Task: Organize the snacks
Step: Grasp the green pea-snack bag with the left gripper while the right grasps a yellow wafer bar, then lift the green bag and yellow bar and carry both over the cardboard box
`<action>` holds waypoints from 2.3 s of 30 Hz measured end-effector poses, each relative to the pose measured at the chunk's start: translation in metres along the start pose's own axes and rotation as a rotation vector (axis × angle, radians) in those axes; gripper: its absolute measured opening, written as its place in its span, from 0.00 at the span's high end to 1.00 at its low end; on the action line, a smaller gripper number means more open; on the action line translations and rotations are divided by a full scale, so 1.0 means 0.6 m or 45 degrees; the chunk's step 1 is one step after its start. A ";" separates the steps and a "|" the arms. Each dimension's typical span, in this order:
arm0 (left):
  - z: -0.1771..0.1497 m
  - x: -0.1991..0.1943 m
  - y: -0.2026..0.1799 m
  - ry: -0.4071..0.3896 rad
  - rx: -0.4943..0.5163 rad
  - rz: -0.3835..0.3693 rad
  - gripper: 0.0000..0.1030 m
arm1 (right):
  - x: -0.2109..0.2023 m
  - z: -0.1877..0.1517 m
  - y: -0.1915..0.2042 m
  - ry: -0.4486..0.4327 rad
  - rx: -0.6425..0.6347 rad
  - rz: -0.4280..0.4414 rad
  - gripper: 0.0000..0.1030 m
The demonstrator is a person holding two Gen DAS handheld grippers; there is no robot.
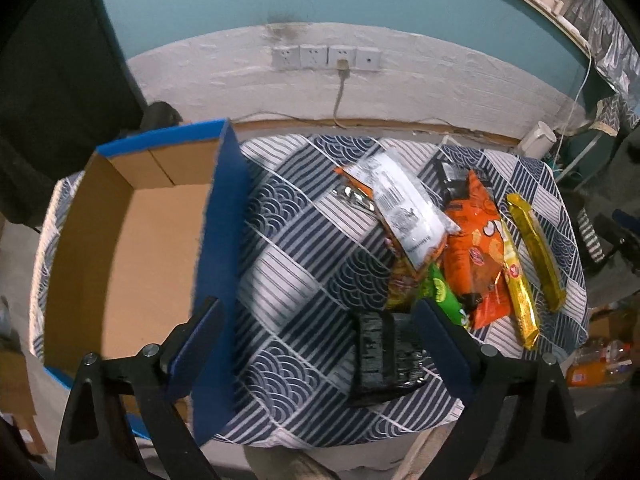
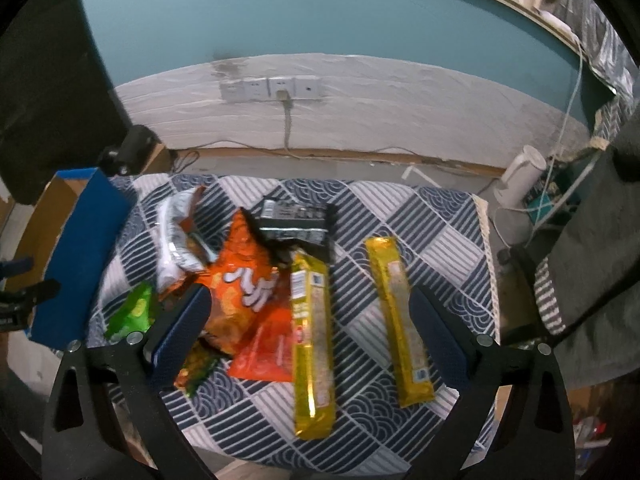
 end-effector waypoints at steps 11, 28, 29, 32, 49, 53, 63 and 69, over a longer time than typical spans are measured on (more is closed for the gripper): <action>-0.022 0.064 -0.057 0.088 0.041 -0.043 0.15 | 0.075 -0.029 -0.066 0.124 0.072 -0.038 0.14; -0.057 0.157 -0.114 0.170 -0.051 -0.029 0.15 | 0.205 -0.090 -0.108 0.327 0.026 -0.070 0.20; -0.057 0.161 -0.117 0.173 -0.045 -0.028 0.15 | 0.214 -0.094 -0.109 0.339 0.020 -0.071 0.21; -0.056 0.173 -0.125 0.184 -0.032 -0.030 0.15 | 0.238 -0.106 -0.113 0.372 0.010 -0.073 0.23; -0.049 0.228 -0.127 0.236 -0.095 -0.136 0.41 | 0.291 -0.133 -0.111 0.418 -0.050 -0.084 0.68; -0.046 0.222 -0.132 0.232 -0.065 -0.158 0.48 | 0.286 -0.135 -0.107 0.421 -0.052 -0.087 0.72; -0.045 0.201 -0.147 0.200 0.013 -0.191 0.59 | 0.255 -0.124 -0.091 0.392 -0.011 -0.076 0.73; -0.035 0.172 -0.154 0.155 0.076 -0.183 0.60 | 0.218 -0.116 -0.086 0.350 0.026 -0.043 0.73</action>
Point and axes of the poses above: each gripper's, at about its wrist camera, not at the fingertips, and x roughly the way its jaws point, y to its left, z to its top, the point moved 5 cm from there along x, roughly the way its jaws point, and after that the axes turned 11 degrees about -z, right-handed, at the moved point
